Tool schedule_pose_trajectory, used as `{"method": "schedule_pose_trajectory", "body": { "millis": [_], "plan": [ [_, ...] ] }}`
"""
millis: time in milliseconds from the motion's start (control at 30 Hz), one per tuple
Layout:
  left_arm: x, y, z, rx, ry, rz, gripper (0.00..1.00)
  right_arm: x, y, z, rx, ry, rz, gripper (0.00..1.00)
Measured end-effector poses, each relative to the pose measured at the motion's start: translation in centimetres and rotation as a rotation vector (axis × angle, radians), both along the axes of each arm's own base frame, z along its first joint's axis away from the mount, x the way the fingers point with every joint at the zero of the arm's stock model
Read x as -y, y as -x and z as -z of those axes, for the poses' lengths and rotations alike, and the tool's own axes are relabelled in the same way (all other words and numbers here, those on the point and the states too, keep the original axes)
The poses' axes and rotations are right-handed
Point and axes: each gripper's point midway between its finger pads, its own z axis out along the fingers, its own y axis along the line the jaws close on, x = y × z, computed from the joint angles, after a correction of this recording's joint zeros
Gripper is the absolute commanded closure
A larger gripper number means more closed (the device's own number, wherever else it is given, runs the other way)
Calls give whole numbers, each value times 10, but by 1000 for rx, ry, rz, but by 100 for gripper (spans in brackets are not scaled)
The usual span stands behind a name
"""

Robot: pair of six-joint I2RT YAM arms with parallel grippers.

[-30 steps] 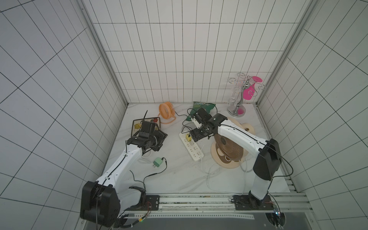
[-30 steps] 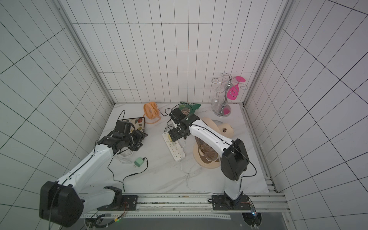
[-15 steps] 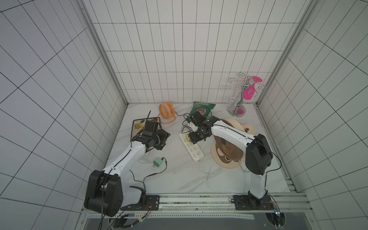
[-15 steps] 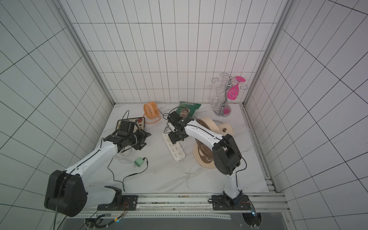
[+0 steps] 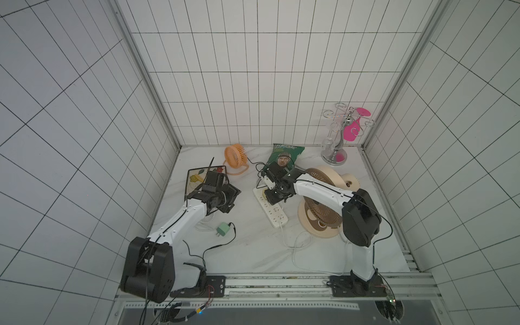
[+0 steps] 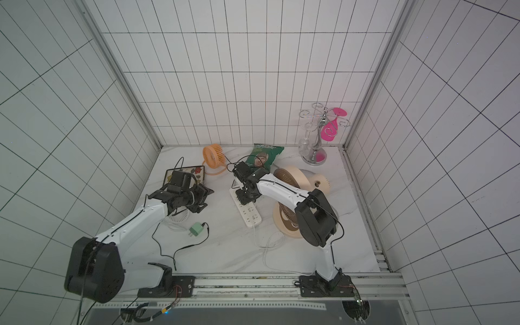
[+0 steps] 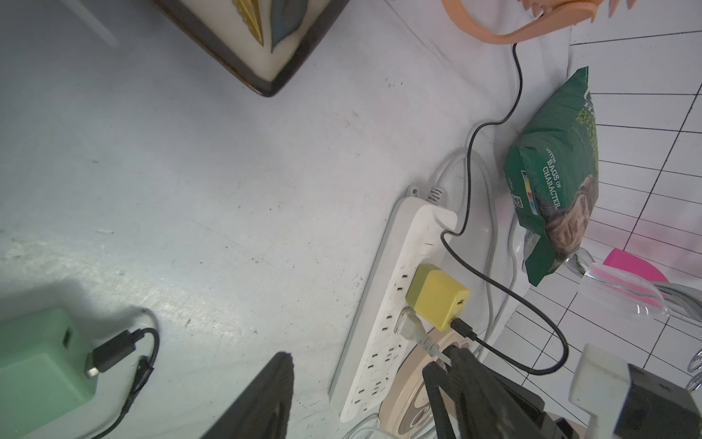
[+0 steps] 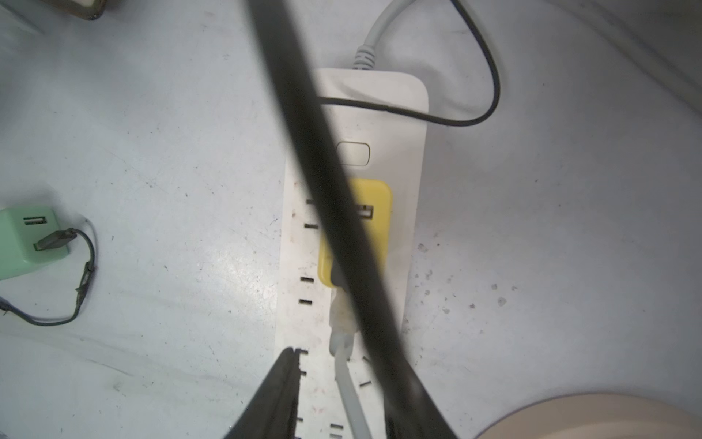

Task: Unplug the desk fan from the power strip
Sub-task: Remove the plug from the socket.

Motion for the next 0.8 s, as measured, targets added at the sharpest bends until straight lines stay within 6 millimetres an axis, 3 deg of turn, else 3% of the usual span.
{"method": "schedule_pose_trajectory", "body": {
  "millis": [300, 500, 700, 800],
  "plan": [
    [0, 0, 0, 0, -1, 0, 32, -2, 0, 13, 1, 10, 13, 72],
    [0, 0, 3, -6, -4, 3, 32, -3, -3, 15, 15, 11, 18, 87],
    [-1, 6, 20, -45, -12, 4, 32, -5, -1, 16, 32, 17, 14, 100],
    [1, 11, 33, -69, -9, 13, 32, -7, 3, 16, 46, 12, 9, 100]
  ]
}}
